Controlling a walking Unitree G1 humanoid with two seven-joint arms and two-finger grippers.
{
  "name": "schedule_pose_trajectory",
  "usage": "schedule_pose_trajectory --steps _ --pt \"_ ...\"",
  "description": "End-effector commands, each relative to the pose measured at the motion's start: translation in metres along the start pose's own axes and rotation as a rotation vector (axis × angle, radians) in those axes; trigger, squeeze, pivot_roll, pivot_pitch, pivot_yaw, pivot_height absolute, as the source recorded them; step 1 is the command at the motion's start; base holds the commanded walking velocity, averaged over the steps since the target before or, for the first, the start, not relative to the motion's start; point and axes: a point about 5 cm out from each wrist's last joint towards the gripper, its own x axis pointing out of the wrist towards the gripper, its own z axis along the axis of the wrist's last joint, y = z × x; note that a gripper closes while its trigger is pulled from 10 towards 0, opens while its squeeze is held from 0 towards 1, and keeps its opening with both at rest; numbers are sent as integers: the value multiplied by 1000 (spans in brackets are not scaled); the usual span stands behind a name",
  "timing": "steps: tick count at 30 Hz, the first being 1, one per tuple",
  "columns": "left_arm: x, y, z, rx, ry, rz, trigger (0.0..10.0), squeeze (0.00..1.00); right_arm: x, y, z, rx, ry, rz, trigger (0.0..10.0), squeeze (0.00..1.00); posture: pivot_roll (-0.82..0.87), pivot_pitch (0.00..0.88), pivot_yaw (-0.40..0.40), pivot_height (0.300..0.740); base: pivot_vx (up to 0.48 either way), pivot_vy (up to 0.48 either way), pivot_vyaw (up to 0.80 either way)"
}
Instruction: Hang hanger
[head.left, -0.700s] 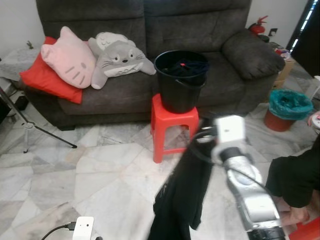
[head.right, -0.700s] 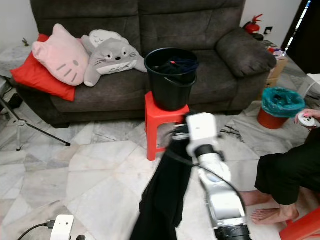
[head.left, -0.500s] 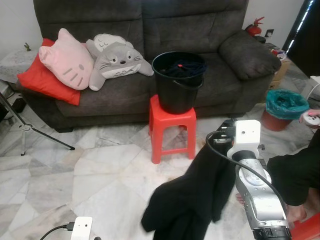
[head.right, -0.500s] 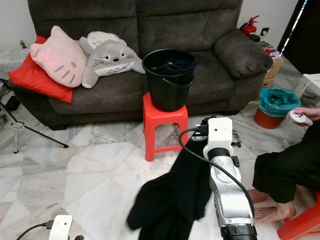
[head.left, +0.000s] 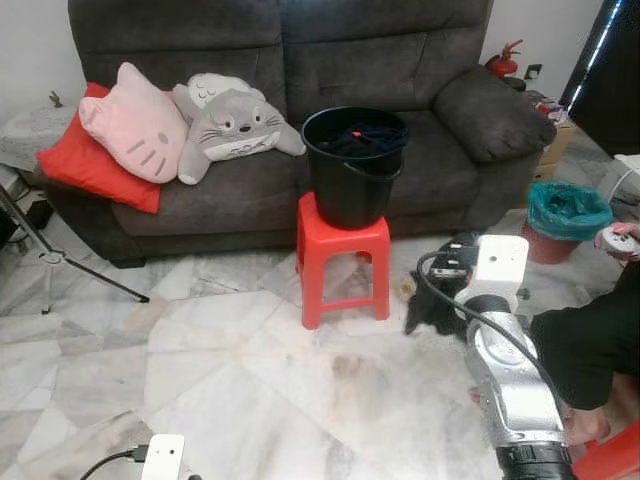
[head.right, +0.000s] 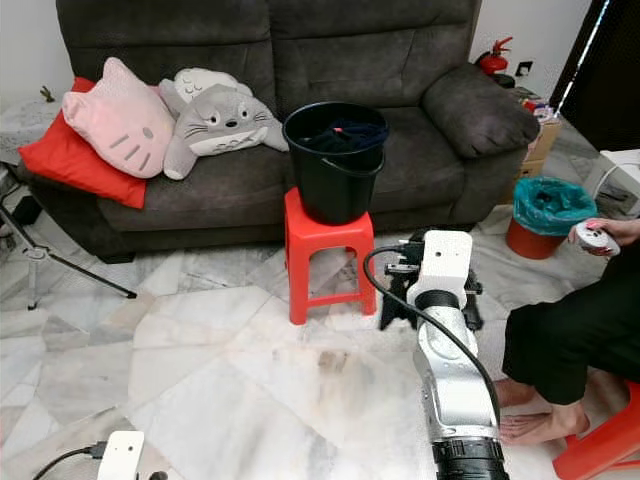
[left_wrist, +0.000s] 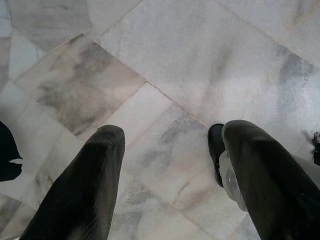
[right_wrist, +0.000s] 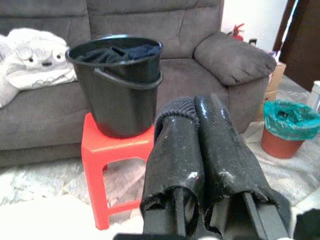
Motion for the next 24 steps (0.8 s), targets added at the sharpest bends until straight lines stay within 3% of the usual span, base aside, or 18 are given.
schedule_pose_trajectory --steps 1,14,24 --pt "0 3 -1 4 -3 7 10000 0 3 6 11 13 -55 14 10000 0 -67 0 33 740 0 0 0" --pt "-1 2 -1 -8 -7 4 10000 0 1 15 8 -8 -46 34 10000 0 -70 0 31 740 0 0 0" --pt "-1 0 -2 -1 -5 -1 10000 0 0 16 9 -16 -56 48 10000 0 -74 0 28 740 0 0 740"
